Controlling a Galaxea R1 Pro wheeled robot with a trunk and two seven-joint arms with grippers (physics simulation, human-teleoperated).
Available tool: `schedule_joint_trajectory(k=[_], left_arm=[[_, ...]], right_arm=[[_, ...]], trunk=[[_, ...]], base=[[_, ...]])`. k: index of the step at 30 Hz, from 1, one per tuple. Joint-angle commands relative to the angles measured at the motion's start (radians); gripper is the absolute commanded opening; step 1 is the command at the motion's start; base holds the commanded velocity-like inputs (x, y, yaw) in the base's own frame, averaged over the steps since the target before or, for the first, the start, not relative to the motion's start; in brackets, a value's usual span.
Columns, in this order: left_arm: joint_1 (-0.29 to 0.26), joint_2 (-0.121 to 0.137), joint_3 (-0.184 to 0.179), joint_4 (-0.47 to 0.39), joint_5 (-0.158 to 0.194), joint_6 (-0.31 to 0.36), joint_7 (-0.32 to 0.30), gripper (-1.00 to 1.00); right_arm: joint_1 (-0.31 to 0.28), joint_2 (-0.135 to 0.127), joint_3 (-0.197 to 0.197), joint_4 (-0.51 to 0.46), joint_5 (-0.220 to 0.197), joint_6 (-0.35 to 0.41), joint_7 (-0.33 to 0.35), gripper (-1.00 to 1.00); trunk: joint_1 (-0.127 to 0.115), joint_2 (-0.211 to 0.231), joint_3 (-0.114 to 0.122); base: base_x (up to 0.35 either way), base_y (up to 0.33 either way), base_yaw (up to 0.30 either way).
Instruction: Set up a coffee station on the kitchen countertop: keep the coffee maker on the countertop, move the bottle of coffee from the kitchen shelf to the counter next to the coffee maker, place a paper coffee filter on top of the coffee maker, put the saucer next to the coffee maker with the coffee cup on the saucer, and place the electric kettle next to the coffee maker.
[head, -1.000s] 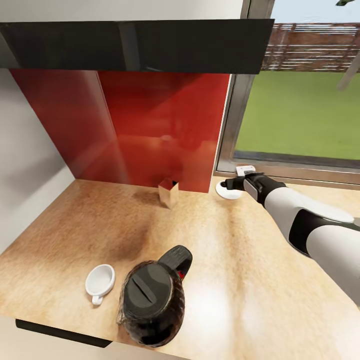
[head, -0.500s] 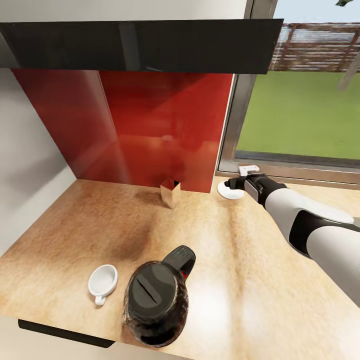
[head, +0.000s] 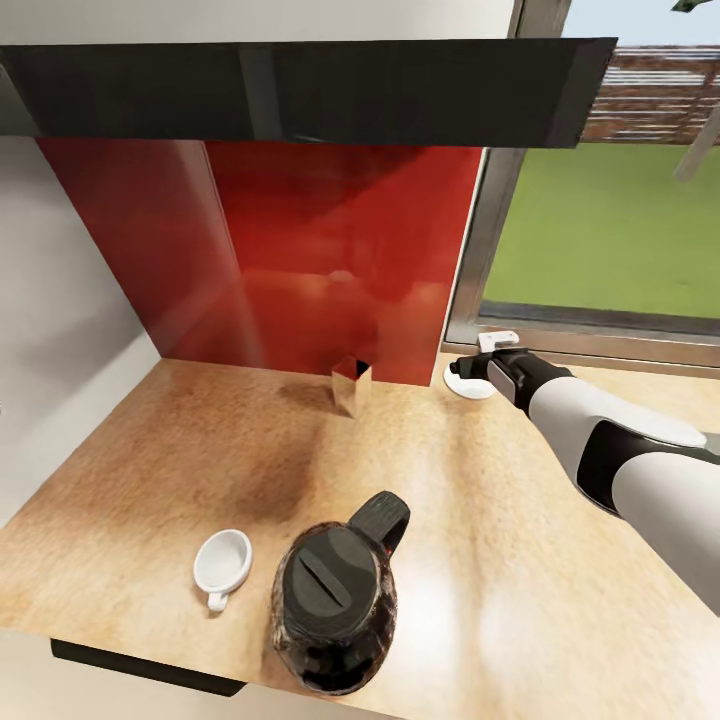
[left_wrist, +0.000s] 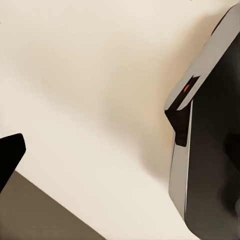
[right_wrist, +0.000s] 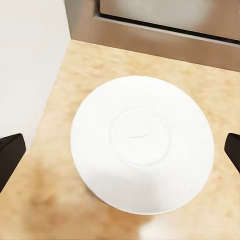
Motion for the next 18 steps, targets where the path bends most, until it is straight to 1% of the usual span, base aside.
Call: schedule_joint_trajectory(k=[1,11,18], left_arm=[[0.0,0.0,-0.001,-0.001,0.008,0.0,-0.006,1.0],[0.0,0.0,-0.001,-0.001,0.008,-0.001,-0.005,1.0],[0.0,0.0,-0.001,-0.001,0.009,-0.001,-0.006,1.0]], right_arm=[[-0.001,0.0,-0.006,-0.002,0.009,0.003,0.005,1.0],[-0.001,0.001,-0.006,-0.001,0.01,0.005,0.005,1.0],[-0.001,0.001,-0.006,-0.001,0.009,0.011,0.005,1.0]], trunk=[[0.001,-0.002,-0.002],[0.001,-0.002,-0.002],[0.001,-0.002,-0.002]], base=[[0.0,0.014,0.0],[0.0,0.004,0.0],[0.0,0.033,0.0]])
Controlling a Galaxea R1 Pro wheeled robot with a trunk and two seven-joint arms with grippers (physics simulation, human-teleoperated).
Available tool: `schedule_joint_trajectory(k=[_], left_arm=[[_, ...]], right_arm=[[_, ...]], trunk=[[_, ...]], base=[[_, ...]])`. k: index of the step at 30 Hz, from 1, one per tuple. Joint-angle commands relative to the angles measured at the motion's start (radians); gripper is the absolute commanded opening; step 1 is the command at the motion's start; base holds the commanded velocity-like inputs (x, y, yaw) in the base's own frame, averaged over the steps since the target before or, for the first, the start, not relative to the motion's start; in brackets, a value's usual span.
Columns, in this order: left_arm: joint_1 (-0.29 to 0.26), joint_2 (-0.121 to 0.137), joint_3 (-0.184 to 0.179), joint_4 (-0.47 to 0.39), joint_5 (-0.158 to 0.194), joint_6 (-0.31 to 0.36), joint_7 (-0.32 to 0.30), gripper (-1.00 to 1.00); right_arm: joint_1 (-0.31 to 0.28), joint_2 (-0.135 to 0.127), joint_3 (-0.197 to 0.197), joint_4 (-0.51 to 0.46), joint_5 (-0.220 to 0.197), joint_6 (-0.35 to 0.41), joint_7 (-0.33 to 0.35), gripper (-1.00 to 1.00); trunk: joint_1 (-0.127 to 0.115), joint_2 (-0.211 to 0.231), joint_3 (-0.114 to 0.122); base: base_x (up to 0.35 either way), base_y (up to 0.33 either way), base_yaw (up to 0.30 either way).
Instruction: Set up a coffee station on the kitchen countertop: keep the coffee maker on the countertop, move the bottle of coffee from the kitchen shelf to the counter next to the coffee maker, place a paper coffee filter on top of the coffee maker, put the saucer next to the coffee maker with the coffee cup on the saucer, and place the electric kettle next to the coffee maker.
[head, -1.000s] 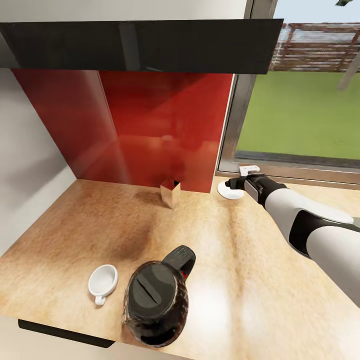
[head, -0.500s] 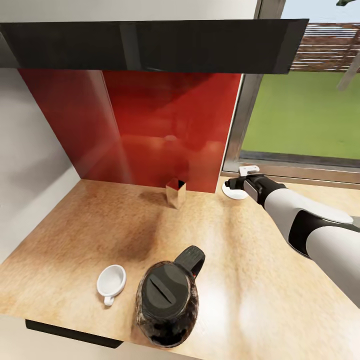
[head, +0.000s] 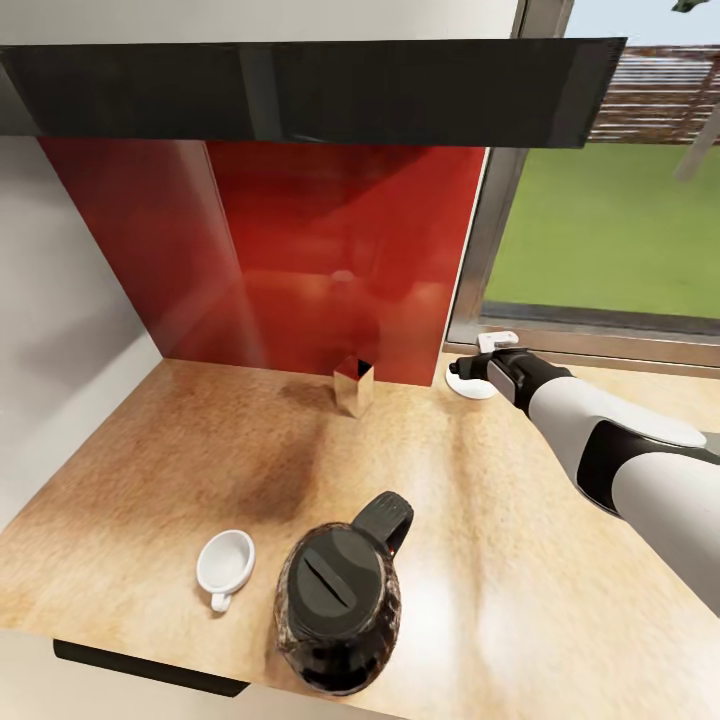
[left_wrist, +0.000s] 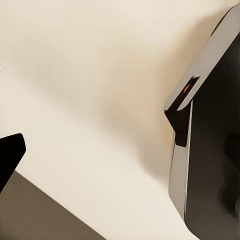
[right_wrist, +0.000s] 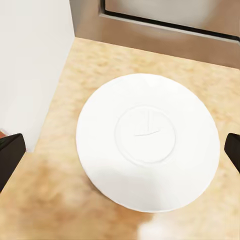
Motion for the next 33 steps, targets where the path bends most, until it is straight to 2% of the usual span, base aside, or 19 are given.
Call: schedule_joint_trajectory(k=[1,11,19,33], left_arm=[[0.0,0.0,-0.001,-0.001,0.008,0.0,-0.006,1.0],[0.0,0.0,0.001,-0.001,0.008,-0.001,-0.005,1.0],[0.0,0.0,0.001,-0.001,0.008,0.001,-0.006,1.0],[0.0,0.0,0.001,-0.001,0.008,0.002,-0.005,1.0]], right_arm=[[-0.001,0.0,-0.006,-0.002,0.009,0.003,0.005,1.0],[-0.001,0.003,-0.006,-0.001,0.011,0.016,0.005,1.0],[-0.001,-0.007,-0.007,-0.002,0.008,0.018,0.004,1.0],[-0.001,-0.005,-0.006,-0.002,0.008,0.02,0.002,1.0]], trunk=[[0.001,-0.002,-0.002],[0.001,-0.002,-0.002],[0.031,-0.058,-0.027],[0.085,-0.156,-0.07]], base=[[0.0,0.006,0.0],[0.0,0.0,0.0],[0.0,0.0,0.0],[0.0,0.0,0.0]])
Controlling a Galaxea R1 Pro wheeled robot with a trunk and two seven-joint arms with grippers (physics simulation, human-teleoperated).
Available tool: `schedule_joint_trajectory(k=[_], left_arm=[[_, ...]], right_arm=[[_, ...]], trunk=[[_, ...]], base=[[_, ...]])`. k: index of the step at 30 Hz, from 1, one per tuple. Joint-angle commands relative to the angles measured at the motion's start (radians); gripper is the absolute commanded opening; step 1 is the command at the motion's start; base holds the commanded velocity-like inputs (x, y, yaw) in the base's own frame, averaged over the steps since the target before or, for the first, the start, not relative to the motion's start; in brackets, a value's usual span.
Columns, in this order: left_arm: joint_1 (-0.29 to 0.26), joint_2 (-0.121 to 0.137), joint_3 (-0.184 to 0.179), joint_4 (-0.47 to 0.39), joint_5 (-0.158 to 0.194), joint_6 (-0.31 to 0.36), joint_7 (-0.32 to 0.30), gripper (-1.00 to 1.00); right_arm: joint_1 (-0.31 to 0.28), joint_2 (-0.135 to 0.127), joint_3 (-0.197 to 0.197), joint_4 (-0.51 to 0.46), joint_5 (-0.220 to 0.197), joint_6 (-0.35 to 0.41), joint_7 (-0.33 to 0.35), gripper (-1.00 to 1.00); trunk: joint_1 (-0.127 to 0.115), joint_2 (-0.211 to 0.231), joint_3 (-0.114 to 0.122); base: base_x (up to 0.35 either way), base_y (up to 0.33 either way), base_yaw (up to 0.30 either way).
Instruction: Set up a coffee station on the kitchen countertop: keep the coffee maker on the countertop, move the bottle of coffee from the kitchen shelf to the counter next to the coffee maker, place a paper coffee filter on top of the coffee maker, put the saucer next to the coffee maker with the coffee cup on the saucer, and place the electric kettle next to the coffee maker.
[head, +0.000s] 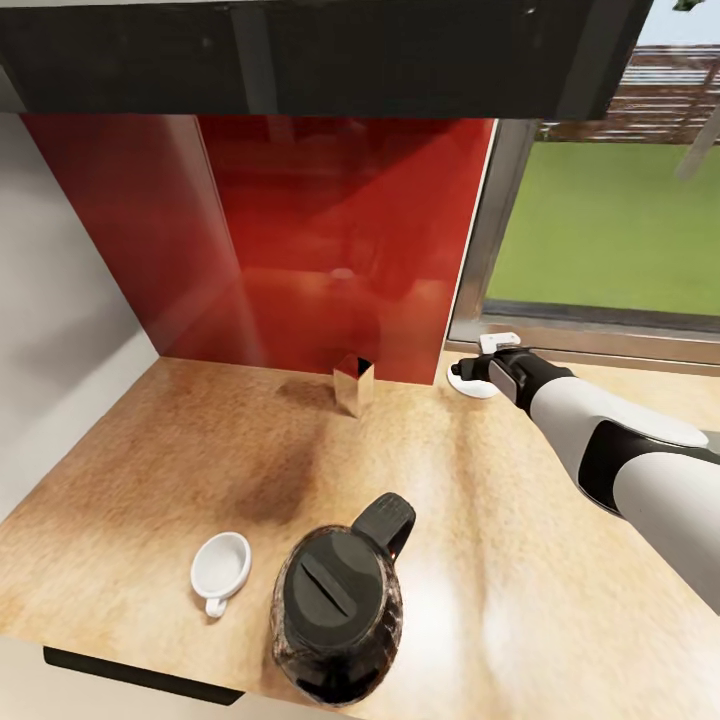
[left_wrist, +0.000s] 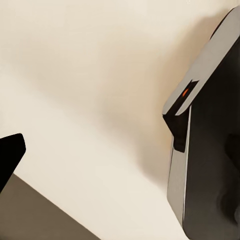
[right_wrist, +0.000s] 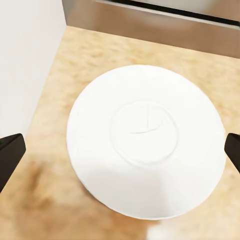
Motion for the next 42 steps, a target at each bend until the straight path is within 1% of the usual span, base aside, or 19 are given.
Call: schedule_joint_trajectory(k=[1,8,14,33,42], left_arm=[[0.0,0.0,-0.001,-0.001,0.008,0.0,-0.006,1.0],[0.0,0.0,-0.001,-0.001,0.008,0.0,-0.006,1.0],[0.0,0.0,-0.001,-0.001,0.008,0.0,-0.006,1.0],[0.0,0.0,-0.001,-0.001,0.008,0.0,-0.006,1.0],[0.0,0.0,-0.001,-0.001,0.008,0.0,-0.006,1.0]], right_arm=[[-0.001,0.0,-0.006,-0.002,0.01,0.003,0.005,1.0],[-0.001,0.002,-0.006,-0.002,0.01,0.003,0.004,1.0],[-0.001,0.005,-0.006,-0.002,0.011,0.004,-0.016,1.0],[-0.001,0.005,-0.006,-0.001,0.013,0.02,-0.019,1.0],[-0.001,0.006,-0.006,0.004,0.019,0.063,-0.006,1.0]], trunk=[[0.004,-0.009,-0.004],[0.031,-0.058,-0.026],[0.054,-0.1,-0.045],[0.127,-0.233,-0.105],[0.161,-0.296,-0.133]], base=[[0.0,0.0,0.0],[0.0,0.0,0.0],[0.0,0.0,0.0],[0.0,0.0,0.0],[0.0,0.0,0.0]])
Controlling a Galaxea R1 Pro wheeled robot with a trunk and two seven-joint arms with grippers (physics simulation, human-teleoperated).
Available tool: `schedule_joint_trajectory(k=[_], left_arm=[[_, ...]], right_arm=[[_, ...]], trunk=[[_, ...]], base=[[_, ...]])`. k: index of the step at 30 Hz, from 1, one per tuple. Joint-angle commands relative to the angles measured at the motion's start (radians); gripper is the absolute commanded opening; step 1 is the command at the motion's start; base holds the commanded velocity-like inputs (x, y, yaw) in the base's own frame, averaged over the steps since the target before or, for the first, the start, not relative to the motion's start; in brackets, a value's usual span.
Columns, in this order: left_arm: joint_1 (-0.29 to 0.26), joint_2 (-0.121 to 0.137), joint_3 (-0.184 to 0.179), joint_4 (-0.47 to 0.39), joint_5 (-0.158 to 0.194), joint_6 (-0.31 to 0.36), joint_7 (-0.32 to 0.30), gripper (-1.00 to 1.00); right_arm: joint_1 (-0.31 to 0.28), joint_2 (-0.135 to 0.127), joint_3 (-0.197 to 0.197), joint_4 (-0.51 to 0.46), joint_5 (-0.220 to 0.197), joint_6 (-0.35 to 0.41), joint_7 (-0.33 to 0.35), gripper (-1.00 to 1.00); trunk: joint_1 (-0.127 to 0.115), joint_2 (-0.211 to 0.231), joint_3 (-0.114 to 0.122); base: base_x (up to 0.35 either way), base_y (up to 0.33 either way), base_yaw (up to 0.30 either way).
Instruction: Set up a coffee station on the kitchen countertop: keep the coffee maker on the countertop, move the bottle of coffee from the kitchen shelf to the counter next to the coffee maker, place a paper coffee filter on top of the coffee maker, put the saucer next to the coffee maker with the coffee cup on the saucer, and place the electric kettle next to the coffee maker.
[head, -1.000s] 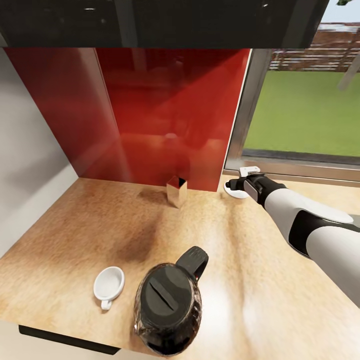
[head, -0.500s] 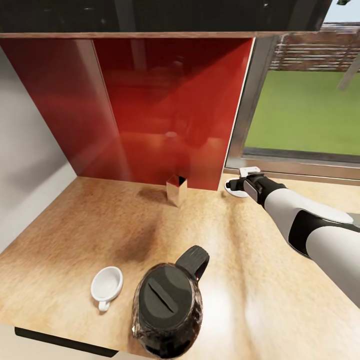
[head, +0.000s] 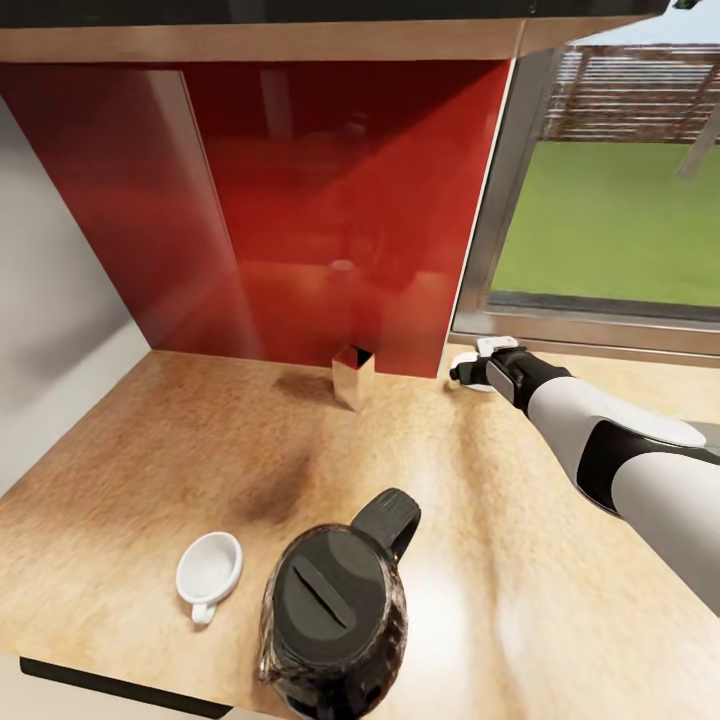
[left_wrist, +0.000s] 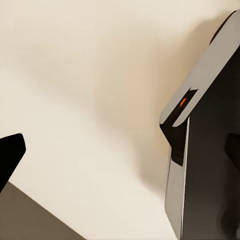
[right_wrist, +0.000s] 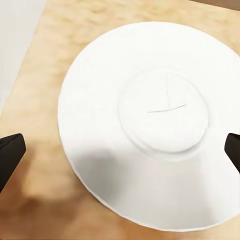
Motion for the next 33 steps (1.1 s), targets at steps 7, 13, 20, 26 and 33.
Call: schedule_joint_trajectory(k=[7,13,20,26,33], left_arm=[[0.001,0.0,-0.001,-0.001,0.008,0.0,-0.006,1.0],[0.001,0.0,-0.001,-0.001,0.008,-0.002,-0.007,1.0],[0.001,0.0,-0.001,-0.001,0.008,-0.001,-0.006,1.0],[0.001,0.0,-0.001,-0.001,0.008,0.0,-0.006,1.0],[0.001,0.0,-0.001,-0.001,0.008,0.0,-0.006,1.0]], right_arm=[[-0.001,0.001,-0.006,0.02,0.01,0.009,0.009,1.0],[-0.001,0.0,-0.006,0.029,0.01,0.008,0.007,1.0],[-0.001,-0.001,-0.006,0.029,0.009,0.008,0.004,1.0],[-0.001,-0.002,-0.006,0.029,0.009,0.007,0.001,1.0],[-0.001,-0.004,-0.006,0.029,0.009,0.007,0.0,1.0]], trunk=[[0.012,-0.022,-0.01],[0.012,-0.022,-0.01],[0.031,-0.057,-0.026],[0.054,-0.099,-0.045],[0.081,-0.148,-0.067]], base=[[0.0,0.0,0.0],[0.0,0.0,0.0],[0.0,0.0,0.0],[0.0,0.0,0.0],[0.0,0.0,0.0]])
